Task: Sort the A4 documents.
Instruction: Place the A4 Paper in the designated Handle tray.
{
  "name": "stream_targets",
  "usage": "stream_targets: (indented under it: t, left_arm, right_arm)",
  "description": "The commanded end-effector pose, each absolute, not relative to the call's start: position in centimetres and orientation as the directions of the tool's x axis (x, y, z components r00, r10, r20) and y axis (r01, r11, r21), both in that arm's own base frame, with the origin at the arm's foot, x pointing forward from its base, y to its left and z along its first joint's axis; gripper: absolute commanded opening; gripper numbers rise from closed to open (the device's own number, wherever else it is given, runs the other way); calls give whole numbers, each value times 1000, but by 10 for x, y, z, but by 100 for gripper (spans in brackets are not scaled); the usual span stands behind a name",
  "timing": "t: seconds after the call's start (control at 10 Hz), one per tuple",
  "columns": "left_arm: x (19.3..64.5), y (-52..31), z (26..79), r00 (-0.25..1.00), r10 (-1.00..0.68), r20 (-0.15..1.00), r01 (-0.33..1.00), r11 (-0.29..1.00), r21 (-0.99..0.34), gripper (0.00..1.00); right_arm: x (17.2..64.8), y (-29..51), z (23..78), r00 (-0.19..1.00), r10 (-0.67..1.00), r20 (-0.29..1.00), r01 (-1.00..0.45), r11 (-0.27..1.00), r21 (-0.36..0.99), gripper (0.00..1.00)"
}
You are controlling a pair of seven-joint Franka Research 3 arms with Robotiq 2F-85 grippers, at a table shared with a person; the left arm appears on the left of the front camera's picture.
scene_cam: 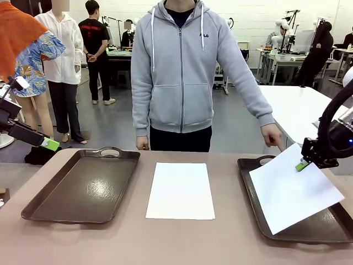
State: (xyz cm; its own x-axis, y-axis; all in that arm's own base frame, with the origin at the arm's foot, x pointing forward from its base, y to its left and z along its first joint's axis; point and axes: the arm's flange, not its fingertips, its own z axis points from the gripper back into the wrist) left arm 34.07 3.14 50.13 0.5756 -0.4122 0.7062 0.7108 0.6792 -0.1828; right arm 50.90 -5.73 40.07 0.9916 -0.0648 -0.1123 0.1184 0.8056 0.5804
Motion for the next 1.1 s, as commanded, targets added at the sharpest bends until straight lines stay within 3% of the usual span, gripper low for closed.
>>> stream_targets:
  t: [0.0,0.3,1.0]
  left_arm:
    - [342,33,500,565,-408,718,721,667,-188,100]
    - [342,33,500,565,-408,718,721,667,-188,100]
    - [342,33,500,565,-408,718,721,667,-188,100]
  right_arm:
    - [510,-51,395,989,-98,-114,142,849,509,1]
    - [510,-45,368,992,-102,-80,128,859,496,1]
    - [514,-41,356,997,-76,-18,78,954,289,1]
